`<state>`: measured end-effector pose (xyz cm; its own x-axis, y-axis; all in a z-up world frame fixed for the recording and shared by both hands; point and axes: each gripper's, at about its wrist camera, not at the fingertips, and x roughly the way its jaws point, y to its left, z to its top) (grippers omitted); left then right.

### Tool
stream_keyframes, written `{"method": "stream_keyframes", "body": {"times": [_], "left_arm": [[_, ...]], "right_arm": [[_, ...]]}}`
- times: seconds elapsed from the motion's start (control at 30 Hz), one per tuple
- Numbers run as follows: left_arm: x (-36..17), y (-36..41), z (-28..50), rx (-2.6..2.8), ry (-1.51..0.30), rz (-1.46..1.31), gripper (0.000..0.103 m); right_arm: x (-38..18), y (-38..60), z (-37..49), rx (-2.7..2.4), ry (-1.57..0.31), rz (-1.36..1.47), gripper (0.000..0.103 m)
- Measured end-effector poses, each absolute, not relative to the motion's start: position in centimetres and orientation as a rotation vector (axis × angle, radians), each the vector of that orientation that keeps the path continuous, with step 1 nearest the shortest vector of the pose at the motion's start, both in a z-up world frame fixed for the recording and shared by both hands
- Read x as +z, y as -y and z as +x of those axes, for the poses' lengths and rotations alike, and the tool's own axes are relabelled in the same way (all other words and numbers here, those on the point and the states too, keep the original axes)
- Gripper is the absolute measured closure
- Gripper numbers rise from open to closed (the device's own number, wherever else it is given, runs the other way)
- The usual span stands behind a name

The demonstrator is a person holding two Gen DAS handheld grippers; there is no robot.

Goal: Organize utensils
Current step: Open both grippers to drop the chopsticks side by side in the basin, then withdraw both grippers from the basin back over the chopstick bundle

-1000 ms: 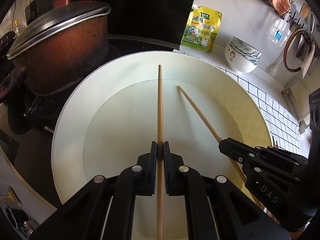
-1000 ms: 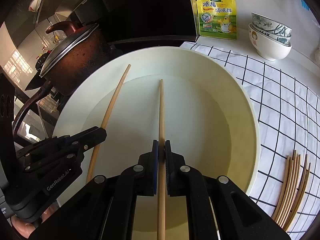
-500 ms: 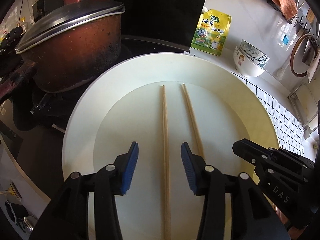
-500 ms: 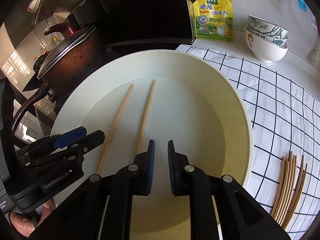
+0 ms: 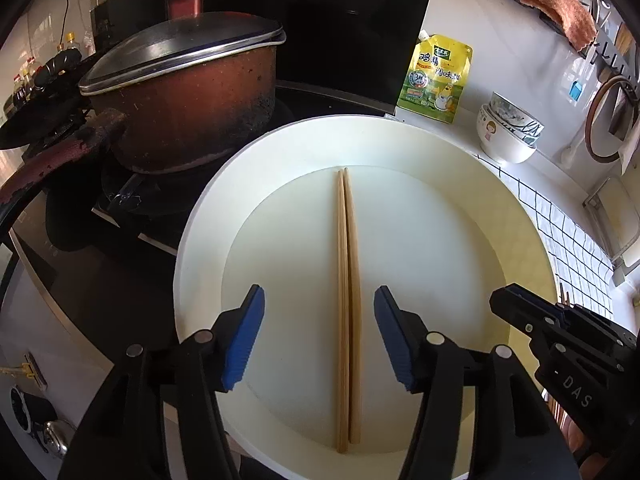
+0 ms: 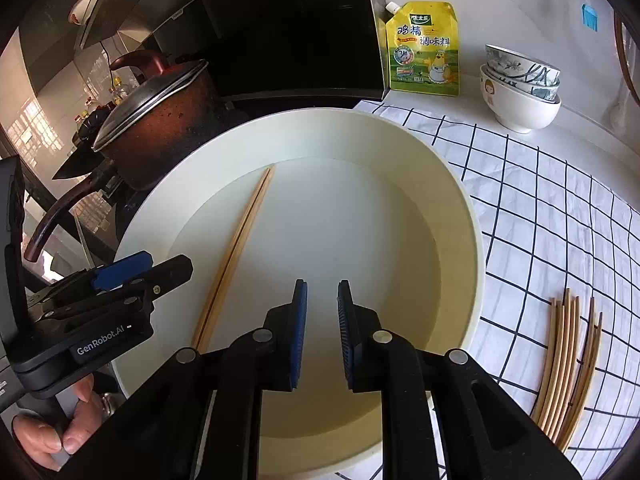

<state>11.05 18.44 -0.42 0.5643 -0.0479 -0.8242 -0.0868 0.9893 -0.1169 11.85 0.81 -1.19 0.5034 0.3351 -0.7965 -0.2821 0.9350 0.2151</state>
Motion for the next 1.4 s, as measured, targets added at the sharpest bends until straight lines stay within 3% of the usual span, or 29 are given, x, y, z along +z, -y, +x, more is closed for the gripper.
{"method": "stream_keyframes", "body": {"times": [0.43,0.6,1.07,1.4], "left_arm": [[2.2,-14.2,7.2,0.012,-0.894,-0.085,0.027],[2.5,-11.6,5.8,-0.023,-0.887,-0.072,0.026],[3.5,-1.9,1.8,-0.178,-0.798,0.0,0.017],[0.6,3.3,0.7,-0.234,-0.871,0.07,0.016]], "right_arm": [[1.4,4.3,6.8,0.316,-0.865,0.115,0.069],[1.7,7.3,4.5,0.26,-0.842,0.118,0.063],[0.3,19.5,-2.5,-0.024,-0.83,0.115,0.06],[-4.1,22.7,-3.3,-0.056,-0.91,0.135,0.06]]}}
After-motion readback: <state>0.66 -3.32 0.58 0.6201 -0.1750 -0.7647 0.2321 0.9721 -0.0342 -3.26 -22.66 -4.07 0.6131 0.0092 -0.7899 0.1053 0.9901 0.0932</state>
